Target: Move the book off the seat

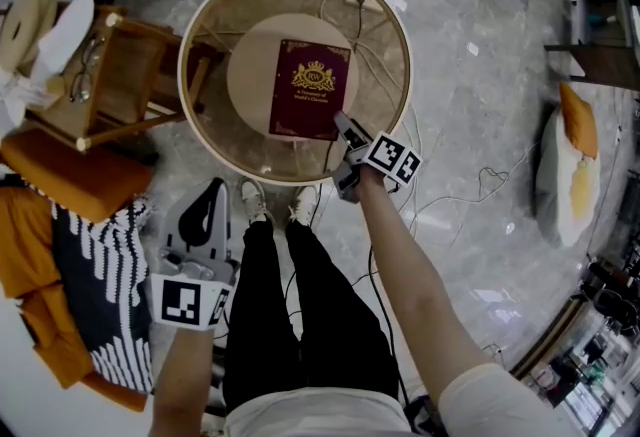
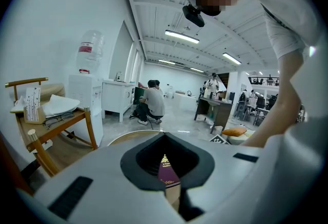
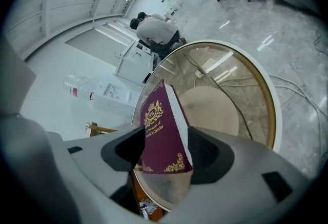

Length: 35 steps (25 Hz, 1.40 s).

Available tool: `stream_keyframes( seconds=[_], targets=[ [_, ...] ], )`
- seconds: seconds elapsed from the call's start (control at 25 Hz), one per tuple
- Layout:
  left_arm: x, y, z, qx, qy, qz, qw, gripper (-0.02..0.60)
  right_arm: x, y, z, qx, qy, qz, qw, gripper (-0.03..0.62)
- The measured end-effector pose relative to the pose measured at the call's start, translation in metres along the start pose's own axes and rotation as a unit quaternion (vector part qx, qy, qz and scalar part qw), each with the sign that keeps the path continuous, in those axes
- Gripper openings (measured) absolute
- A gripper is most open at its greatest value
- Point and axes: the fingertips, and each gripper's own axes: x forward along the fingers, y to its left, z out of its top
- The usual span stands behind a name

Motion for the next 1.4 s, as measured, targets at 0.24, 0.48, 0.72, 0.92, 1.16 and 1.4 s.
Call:
stream_keyframes(
  seconds=[0.24,0.48,0.72,0.92,1.16,1.4],
  targets=[
    [-0.009,0.001,0.008,0.002,-0.007,-0.007,1.0,0.017,-0.019,0.01,-0.009,0.005,-0.003,0.013,1.0,0.239],
    [-0.024,-0.006,0.033,0.012,-0.019,-0.003,0.9997,0.017,-0.066,0.029,-0.016,0.01,-0.017,0.037,0.999,0.126],
    [-0.044,-0.009,0.068,0.028,-0.031,-0.004,0.9991,0.017,-0.112,0.054,-0.054,-0.04,0.036,0.022,0.998,0.023],
    [-0.064,-0.011,0.103,0.043,-0.041,-0.003,0.9982,0.017,-0.14,0.1,-0.054,-0.045,0.017,0.05,0.998,0.021],
    [-0.077,-0.008,0.14,0.063,-0.058,-0.015,0.9962,0.017,-0.16,0.161,-0.021,-0.093,-0.03,0.074,0.992,0.021],
    [-0.085,-0.016,0.184,0.097,-0.088,-0.023,0.9911,0.017,-0.199,0.199,0.022,-0.143,-0.074,0.088,0.983,0.021]
  ],
)
